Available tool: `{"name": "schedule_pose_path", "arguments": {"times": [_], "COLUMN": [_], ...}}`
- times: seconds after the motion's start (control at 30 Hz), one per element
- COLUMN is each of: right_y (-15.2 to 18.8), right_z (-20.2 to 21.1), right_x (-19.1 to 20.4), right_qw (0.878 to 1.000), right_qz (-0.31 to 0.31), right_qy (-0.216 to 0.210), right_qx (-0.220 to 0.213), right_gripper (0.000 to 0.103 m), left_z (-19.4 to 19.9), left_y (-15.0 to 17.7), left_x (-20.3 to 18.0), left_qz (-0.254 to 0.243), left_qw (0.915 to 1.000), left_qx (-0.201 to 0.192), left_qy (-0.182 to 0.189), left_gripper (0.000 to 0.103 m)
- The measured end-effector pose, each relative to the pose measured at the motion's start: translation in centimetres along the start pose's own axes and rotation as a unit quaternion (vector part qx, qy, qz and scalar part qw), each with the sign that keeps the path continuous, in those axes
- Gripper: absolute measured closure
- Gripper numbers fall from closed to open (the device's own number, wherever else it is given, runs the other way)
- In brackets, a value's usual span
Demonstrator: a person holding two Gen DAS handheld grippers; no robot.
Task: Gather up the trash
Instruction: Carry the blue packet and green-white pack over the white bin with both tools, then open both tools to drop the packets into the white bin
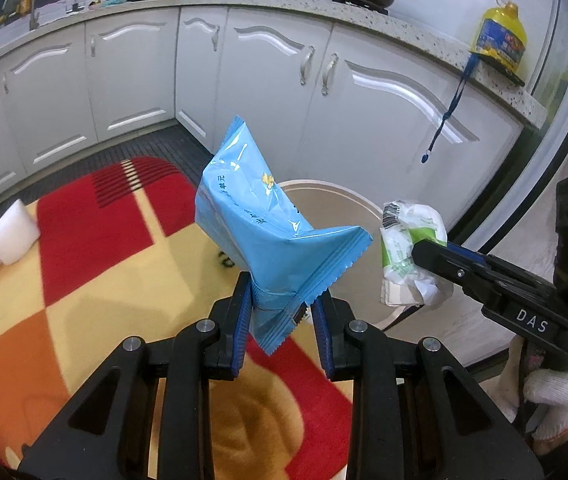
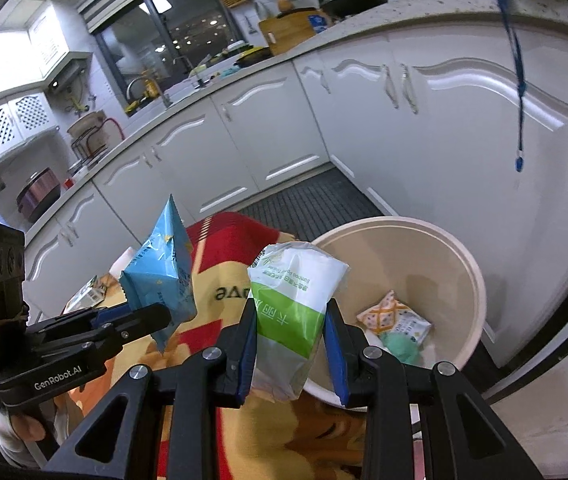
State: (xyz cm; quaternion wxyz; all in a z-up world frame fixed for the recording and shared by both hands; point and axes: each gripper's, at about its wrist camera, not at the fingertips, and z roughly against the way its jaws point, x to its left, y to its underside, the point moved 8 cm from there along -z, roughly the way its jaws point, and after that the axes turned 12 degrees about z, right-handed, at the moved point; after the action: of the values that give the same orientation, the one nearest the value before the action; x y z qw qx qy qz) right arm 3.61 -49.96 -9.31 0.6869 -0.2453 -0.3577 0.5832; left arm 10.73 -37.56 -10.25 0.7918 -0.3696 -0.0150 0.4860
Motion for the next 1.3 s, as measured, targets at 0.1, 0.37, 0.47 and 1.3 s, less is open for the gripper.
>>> {"name": "schedule_pose_path", "arguments": {"times": [0.1,0.37,0.47,1.3], "right_y": [0.2,1.0,1.4,3.8], "right_z": [-0.1,-1.3,-2.1,-6.4], "right_x": [-0.8,-3.3,-4.1,-7.5], "right_qw": [1.0,0.999,0.999,0.994], "right_qz": [-0.005,-0.025,-0.032,-0.059], "right_qy": [0.006,0.017,0.021,0.053], "right_qx": [0.002,0.015,0.023,0.08], "right_gripper": [0.073,0.073,0.073,0.059], "left_z": [-1.0,-3.9,-5.0,-9.8], "left_y": [-0.1,-0.1,0.1,0.8], "left_x": [-0.7,-1.8,-2.0,-1.2], "left_qz": [-0.003,0.001,0.004,0.036], "left_qw": [1.0,0.9994,0.9989,0.9948], "left_qx": [0.007,0.034,0.045,0.095], "left_qy": [0.001,0.006,0.007,-0.006], "left_gripper": [0.077,0.077,0.077,0.066]}}
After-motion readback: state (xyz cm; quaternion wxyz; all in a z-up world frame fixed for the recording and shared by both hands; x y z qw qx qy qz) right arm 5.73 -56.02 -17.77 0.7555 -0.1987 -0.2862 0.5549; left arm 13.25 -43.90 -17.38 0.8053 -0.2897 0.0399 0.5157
